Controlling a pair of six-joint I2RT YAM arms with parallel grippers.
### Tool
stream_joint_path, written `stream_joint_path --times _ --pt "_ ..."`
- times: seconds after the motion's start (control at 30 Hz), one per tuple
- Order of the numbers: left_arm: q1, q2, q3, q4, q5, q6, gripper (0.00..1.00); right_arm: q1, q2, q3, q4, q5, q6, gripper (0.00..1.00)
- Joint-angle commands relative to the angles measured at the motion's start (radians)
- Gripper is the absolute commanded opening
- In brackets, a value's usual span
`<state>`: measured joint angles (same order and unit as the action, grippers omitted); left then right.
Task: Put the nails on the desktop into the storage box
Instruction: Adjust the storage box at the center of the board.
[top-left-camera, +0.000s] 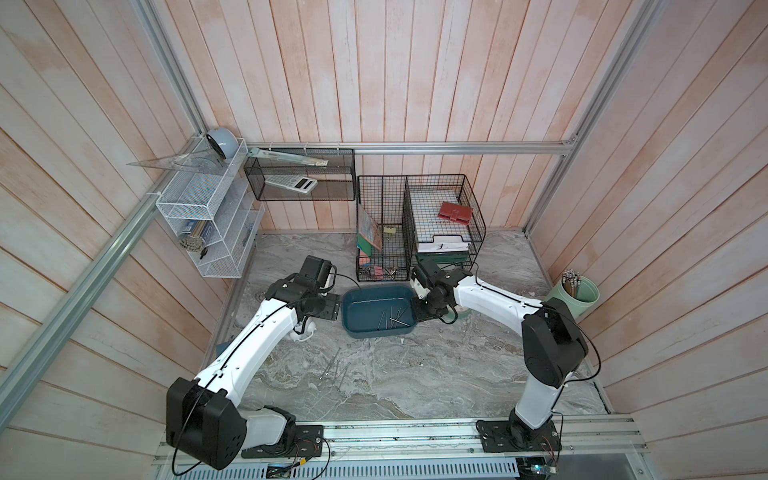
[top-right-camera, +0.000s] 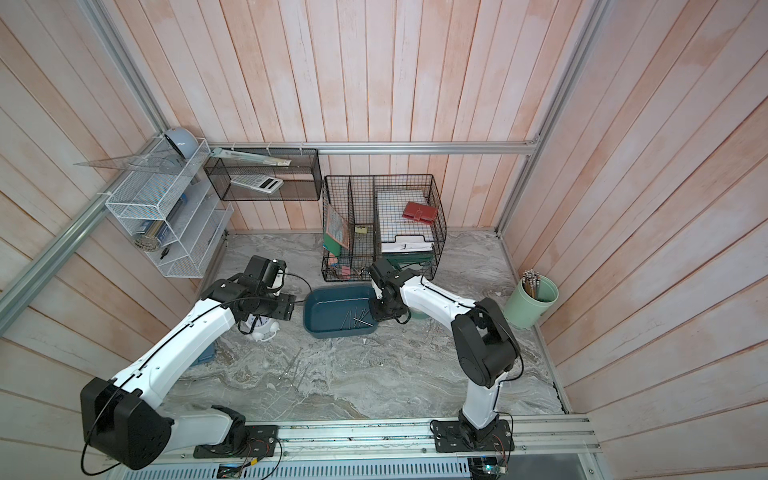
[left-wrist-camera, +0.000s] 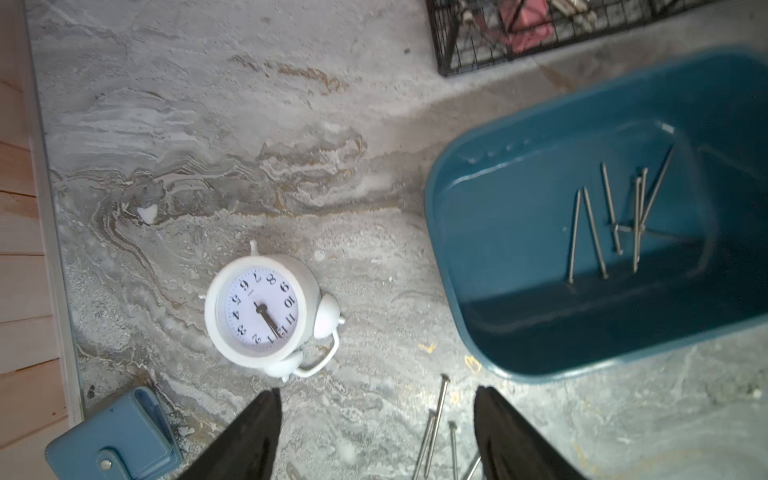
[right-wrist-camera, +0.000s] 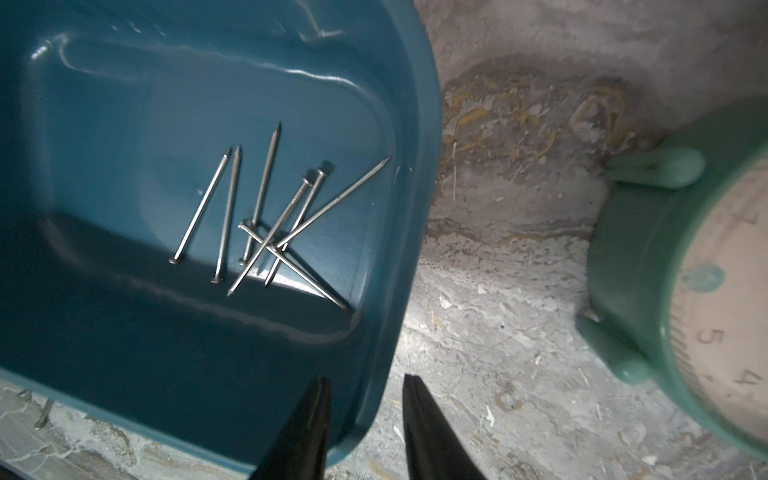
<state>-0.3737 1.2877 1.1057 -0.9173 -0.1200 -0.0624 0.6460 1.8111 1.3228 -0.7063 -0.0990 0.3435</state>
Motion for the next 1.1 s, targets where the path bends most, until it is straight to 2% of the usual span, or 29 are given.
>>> stream_joint_path --times 0.0,0.17,0.33,0.47,0.53,0.7,0.9,1.07 --pt "-0.031 -0.070 -0.072 0.031 0.058 0.114 0.78 -0.011 0.011 0.029 -0.022 -0.015 -0.013 0.28" --pt "-0.074 -0.098 -0.133 0.028 0.088 0.172 0.76 -0.013 0.038 0.049 -0.043 -0.009 -0.020 0.19" --pt "-0.114 -0.055 -0.121 0.001 0.108 0.195 0.75 -0.026 0.031 0.034 -0.045 0.002 -0.024 0.03" --pt "-0.159 -0.029 -0.115 -0.010 0.106 0.201 0.75 -0.041 0.013 0.009 -0.039 0.010 -0.017 0.01" --pt "-0.160 -0.020 -0.121 -0.008 0.049 0.197 0.75 -0.047 0.006 0.000 -0.038 0.011 -0.017 0.00" --pt "-0.159 -0.032 -0.127 0.008 -0.006 0.177 0.75 -0.065 -0.010 -0.006 -0.073 0.054 -0.008 0.00" --pt "-0.157 0.006 -0.125 0.009 -0.026 0.180 0.75 -0.102 -0.080 -0.048 -0.130 0.101 0.025 0.00" --pt "-0.161 0.054 -0.152 0.039 -0.046 0.210 0.69 -0.126 -0.154 -0.095 -0.155 0.111 0.036 0.00"
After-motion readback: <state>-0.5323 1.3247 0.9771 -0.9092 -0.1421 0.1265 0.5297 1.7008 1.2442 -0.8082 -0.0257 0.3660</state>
